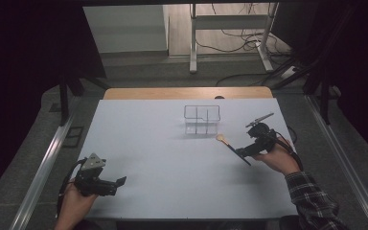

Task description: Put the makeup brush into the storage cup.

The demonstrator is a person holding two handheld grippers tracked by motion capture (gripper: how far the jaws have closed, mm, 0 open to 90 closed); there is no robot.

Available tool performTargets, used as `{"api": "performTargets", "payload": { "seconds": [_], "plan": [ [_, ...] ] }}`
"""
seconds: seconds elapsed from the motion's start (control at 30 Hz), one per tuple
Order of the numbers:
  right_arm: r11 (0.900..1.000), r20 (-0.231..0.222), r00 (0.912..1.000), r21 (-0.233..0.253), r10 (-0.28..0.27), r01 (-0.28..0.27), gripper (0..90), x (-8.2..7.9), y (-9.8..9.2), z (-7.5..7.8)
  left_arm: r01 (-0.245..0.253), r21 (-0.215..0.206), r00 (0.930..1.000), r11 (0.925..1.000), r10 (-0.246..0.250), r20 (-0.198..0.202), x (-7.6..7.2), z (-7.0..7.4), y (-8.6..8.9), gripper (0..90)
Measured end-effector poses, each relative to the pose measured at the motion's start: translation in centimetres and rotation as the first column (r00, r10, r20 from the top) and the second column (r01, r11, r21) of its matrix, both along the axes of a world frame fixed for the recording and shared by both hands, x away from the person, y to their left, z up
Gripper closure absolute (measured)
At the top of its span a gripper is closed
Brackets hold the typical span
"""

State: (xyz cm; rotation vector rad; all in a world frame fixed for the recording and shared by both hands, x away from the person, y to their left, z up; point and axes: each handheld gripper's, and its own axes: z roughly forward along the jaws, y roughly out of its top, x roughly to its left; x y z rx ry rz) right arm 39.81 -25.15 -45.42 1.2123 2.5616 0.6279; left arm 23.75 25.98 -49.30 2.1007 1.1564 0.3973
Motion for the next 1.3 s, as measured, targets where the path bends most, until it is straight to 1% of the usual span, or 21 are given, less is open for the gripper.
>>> {"api": "performTargets", "payload": {
  "seconds": [0.2, 0.37, 0.6, 0.7, 0.9, 0.97, 1.17, 1.3],
  "plan": [
    [1.0, -0.011, 0.9999, -0.006, 0.01, -0.01, 0.3, 0.4, 0.6, -0.2, 0.003, 0.001, 1.0, 1.0, -0.003, 0.001, 0.0, 0.0, 0.0, 0.0],
    [1.0, -0.025, 0.9995, -0.009, 0.021, -0.021, 1.2, 1.1, 1.6, -0.5, 0.005, 0.004, 1.0, 1.0, -0.005, 0.001, 0.0, 0.0, -0.1, 0.0],
    [0.999, -0.034, 0.9989, -0.006, 0.033, -0.034, 2.9, 1.7, 2.7, -0.3, 0.009, 0.007, 1.0, 0.9999, -0.009, 0.001, 0.0, 0.0, -0.1, 0.0],
    [0.999, -0.036, 0.9985, -0.011, 0.04, -0.04, 3.5, 1.9, 3.0, -0.2, 0.01, 0.008, 0.9999, 0.9999, -0.01, 0.002, 0.0, 0.0, -0.1, 0.0],
    [0.998, -0.039, 0.9975, -0.024, 0.059, -0.06, 5.9, 2.4, 4.3, -0.1, 0.009, 0.008, 1.0, 0.9999, -0.009, 0.002, 0.0, 0.0, -0.1, 0.0],
    [0.998, -0.041, 0.997, -0.022, 0.065, -0.066, 6.3, 2.5, 4.6, -0.1, 0.01, 0.009, 0.9999, 0.9999, -0.01, 0.002, 0.0, 0.0, -0.1, 0.0],
    [0.997, -0.047, 0.9965, -0.024, 0.069, -0.07, 7.9, 2.7, 4.9, -0.4, 0.011, 0.007, 0.9999, 0.9999, -0.011, 0.002, 0.0, 0.0, -0.1, 0.0],
    [0.997, -0.06, 0.9958, -0.023, 0.069, -0.071, 10.7, 2.8, 4.8, -0.9, 0.012, 0.009, 0.9999, 0.9999, -0.012, 0.002, 0.0, 0.0, -0.2, 0.0]
  ]
}}
